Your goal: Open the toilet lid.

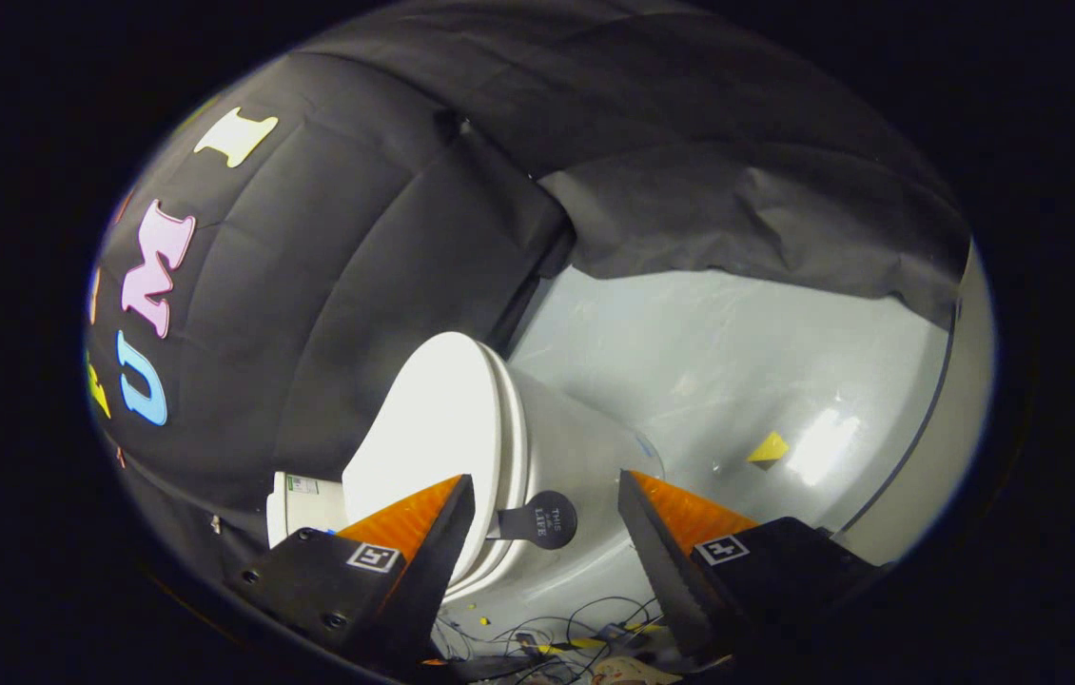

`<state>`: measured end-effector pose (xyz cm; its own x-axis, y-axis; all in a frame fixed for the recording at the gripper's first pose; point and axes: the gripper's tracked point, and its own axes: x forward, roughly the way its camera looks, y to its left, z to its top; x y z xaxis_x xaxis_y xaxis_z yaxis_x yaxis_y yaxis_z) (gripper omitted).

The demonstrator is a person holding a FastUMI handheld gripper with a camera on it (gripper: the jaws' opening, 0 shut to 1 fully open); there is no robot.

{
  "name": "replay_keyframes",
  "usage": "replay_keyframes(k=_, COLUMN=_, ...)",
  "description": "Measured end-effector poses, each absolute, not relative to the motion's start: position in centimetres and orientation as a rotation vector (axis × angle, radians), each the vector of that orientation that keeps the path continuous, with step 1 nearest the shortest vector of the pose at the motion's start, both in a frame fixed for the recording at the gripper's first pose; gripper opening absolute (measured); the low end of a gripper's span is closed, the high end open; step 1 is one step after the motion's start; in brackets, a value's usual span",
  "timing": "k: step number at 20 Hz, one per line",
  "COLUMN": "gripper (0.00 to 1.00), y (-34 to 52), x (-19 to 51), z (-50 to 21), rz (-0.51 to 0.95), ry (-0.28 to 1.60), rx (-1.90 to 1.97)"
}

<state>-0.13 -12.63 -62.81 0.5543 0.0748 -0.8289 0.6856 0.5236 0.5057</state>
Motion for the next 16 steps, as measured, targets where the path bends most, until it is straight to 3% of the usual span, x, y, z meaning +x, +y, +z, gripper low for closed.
replay_keyframes(k=6, gripper=0.91, y=-9.8, x=0.3, z=-65.6, rz=-0.367, ry=0.973, rx=1.059)
replay_keyframes(k=9, gripper=0.76, y=-9.2, x=0.6, z=-65.8, rz=-0.344, ry=0.972, rx=1.129)
replay_keyframes(k=15, gripper=0.18, y=-9.6, x=0.2, z=-66.1, rz=-0.36, ry=0.952, rx=1.164)
replay_keyframes(k=16, gripper=0.19, y=-9.6, x=0.2, z=-66.2, rz=-0.354, ry=0.948, rx=1.153)
